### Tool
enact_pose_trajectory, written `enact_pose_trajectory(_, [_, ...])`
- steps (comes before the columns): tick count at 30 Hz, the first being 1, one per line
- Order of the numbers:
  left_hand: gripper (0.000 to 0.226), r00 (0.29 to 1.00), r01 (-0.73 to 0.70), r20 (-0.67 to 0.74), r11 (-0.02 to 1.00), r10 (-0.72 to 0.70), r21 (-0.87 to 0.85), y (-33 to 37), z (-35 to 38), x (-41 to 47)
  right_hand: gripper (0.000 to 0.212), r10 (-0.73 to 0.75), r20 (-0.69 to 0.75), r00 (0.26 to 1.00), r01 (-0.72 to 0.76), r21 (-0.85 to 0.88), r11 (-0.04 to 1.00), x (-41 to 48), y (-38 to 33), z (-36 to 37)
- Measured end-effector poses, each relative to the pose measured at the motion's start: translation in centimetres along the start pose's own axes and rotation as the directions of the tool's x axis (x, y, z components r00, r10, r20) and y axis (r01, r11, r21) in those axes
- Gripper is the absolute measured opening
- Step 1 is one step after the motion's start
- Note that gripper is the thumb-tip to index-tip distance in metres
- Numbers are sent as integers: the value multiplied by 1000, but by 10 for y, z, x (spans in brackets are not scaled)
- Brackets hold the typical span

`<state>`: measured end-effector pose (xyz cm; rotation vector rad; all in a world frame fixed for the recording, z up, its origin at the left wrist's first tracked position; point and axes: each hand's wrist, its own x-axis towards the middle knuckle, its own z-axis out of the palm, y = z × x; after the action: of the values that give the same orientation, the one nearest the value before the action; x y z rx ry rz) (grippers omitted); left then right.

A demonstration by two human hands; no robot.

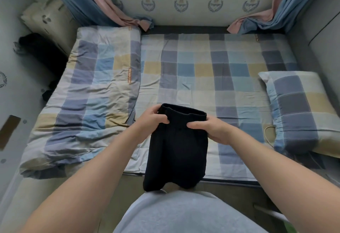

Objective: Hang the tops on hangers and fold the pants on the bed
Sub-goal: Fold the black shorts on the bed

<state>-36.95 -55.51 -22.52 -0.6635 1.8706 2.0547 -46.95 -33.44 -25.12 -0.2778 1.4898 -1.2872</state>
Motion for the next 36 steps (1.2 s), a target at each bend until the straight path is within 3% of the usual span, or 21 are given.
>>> enact_pose_trajectory(3, [34, 994, -33, -102, 998, 39, 61, -13, -5, 16, 24, -18, -220, 975, -5, -105, 994, 10, 1, 2])
enact_pose_trajectory(6, [36, 985, -59, -147, 982, 85, 178, -13, -14, 39, 8, -124, -331, 935, 67, -179, 982, 26, -6, 6])
enact_pose_trajectory(14, [38, 958, -199, -120, 901, 262, 384, 17, -32, 77, 20, -383, -494, 781, 192, -394, 899, 49, -37, 2])
enact_pose_trajectory(20, [33, 956, -183, -128, 879, 264, 440, -10, -27, 84, 27, -398, -581, 710, 76, -498, 864, 62, -6, 9])
enact_pose_trajectory(24, [39, 979, -46, -144, 846, 143, 530, -85, -20, 97, 32, -325, -632, 704, -144, -574, 806, 83, 73, 16])
enact_pose_trajectory(28, [47, 986, 161, -139, 771, -95, 616, -194, -16, 94, 33, -106, -603, 790, -327, -561, 760, 104, 181, 40])
enact_pose_trajectory(32, [39, 935, 316, -90, 691, -343, 650, -294, -18, 72, 30, 179, -515, 838, -454, -477, 753, 105, 274, 79])
enact_pose_trajectory(36, [32, 851, 411, -17, 647, -524, 642, -353, -24, 53, 28, 400, -396, 826, -548, -406, 731, 103, 323, 101])
